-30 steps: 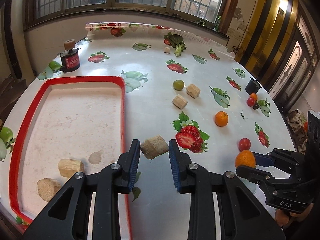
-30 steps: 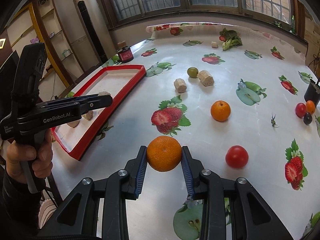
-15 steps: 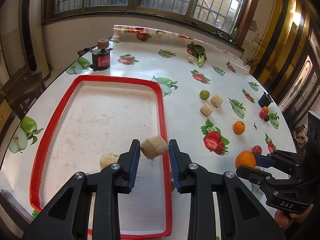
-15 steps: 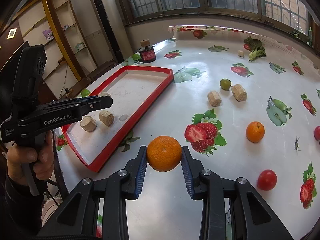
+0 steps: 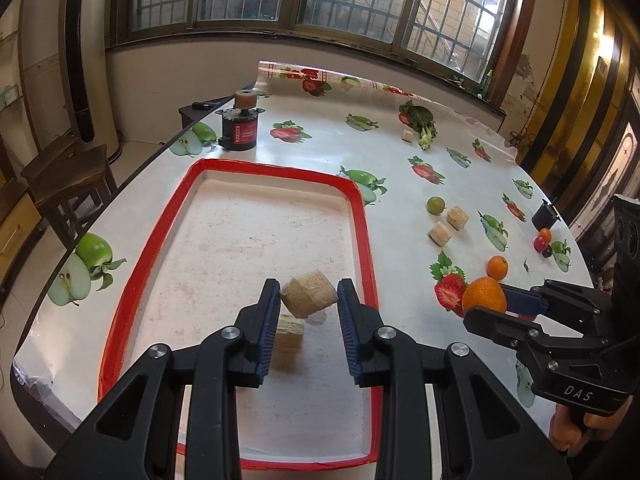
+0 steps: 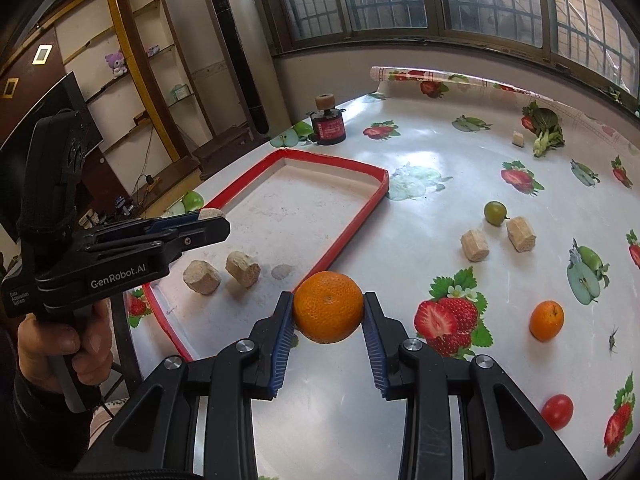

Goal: Organize fruits
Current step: 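Carry the cube and orange into the red tray and open both tools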

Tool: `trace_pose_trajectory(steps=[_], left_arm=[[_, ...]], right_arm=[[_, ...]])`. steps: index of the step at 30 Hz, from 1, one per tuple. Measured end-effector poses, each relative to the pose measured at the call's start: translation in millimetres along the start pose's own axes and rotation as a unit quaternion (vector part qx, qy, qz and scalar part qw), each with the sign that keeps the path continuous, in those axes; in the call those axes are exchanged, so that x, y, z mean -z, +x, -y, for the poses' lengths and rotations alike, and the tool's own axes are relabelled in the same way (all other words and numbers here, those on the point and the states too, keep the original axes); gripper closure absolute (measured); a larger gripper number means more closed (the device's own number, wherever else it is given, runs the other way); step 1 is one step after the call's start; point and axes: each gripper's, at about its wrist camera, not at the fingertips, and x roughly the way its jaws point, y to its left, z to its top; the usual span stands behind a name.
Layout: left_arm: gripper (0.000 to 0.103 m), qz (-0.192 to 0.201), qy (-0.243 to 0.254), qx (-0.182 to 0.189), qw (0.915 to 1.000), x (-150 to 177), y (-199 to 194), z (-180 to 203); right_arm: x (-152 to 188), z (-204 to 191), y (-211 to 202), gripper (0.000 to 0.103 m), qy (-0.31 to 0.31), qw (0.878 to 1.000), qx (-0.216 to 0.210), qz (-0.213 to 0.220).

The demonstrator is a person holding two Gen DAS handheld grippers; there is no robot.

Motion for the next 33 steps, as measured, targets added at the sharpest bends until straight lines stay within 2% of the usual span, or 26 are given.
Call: trace_pose_trajectory(steps=[17, 25, 33], left_arm=[[0.076, -0.010, -0.056, -0.027, 0.9980, 4, 8, -60], [0.076, -0.030, -0.073, -0.034, 0.9963, 10, 25, -79], [0.076, -0.056, -0.070, -0.033, 0.9954, 16, 46, -78]], right_arm=[[-45, -33, 59, 0.069, -0.027, 0.999, -0.034, -0.016], [-47, -41, 99, 0.069, -0.030, 0.998, -0.042, -0.045], [-44, -42, 131, 0.069, -0.036, 0.996, -0.041, -0.076]])
